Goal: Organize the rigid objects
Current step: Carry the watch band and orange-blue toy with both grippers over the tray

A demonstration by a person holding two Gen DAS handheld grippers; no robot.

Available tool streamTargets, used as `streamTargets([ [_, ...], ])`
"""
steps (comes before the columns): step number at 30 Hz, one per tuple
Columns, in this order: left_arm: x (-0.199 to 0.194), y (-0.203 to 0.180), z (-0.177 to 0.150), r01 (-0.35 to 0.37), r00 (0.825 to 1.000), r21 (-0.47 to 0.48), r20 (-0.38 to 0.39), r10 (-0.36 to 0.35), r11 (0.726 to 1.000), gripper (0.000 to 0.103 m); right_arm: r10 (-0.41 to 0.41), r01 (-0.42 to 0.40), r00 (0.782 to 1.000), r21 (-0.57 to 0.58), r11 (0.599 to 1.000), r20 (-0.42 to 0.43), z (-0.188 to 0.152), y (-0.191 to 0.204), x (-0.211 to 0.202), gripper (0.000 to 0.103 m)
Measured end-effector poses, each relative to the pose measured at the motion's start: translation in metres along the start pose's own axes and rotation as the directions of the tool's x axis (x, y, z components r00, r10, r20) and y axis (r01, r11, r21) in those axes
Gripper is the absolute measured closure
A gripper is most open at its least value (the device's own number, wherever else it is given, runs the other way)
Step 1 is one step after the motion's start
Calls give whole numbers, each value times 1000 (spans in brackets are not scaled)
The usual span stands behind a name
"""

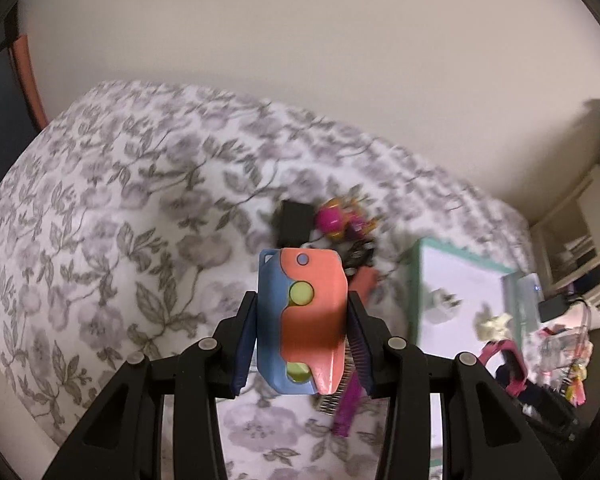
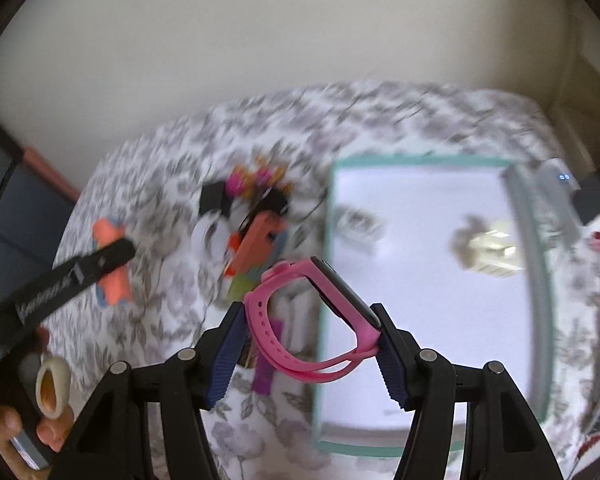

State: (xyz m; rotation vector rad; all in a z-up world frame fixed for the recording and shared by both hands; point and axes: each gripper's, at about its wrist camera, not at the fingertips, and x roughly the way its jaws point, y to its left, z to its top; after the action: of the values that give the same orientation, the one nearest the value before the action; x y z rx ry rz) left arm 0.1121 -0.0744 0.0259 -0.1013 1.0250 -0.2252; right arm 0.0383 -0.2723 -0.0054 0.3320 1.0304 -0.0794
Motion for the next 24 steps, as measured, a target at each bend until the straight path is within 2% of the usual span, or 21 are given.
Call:
streamTargets([
  [5, -9, -26, -5, 32, 999, 61, 38, -35, 998, 59, -64, 59, 994, 54, 997, 83, 6, -23, -32, 39],
  [11, -11, -69, -24, 71, 996, 179, 44, -80, 981, 59, -185, 168, 973, 126, 978, 139, 7, -60, -61, 39],
  [18, -4, -124, -59, 73, 996, 341, 22, -86, 937, 59, -266, 233, 953, 212, 949, 142, 6, -101, -74, 39],
  [22, 16, -150, -82, 52, 999, 422, -6, -54, 905, 59, -258, 226, 958, 234, 946, 121, 4, -115, -65, 39],
  [24, 30, -159, -93, 57, 998, 449, -47, -40, 892, 59, -259, 230, 961, 244, 942, 96, 2, -120, -57, 39],
])
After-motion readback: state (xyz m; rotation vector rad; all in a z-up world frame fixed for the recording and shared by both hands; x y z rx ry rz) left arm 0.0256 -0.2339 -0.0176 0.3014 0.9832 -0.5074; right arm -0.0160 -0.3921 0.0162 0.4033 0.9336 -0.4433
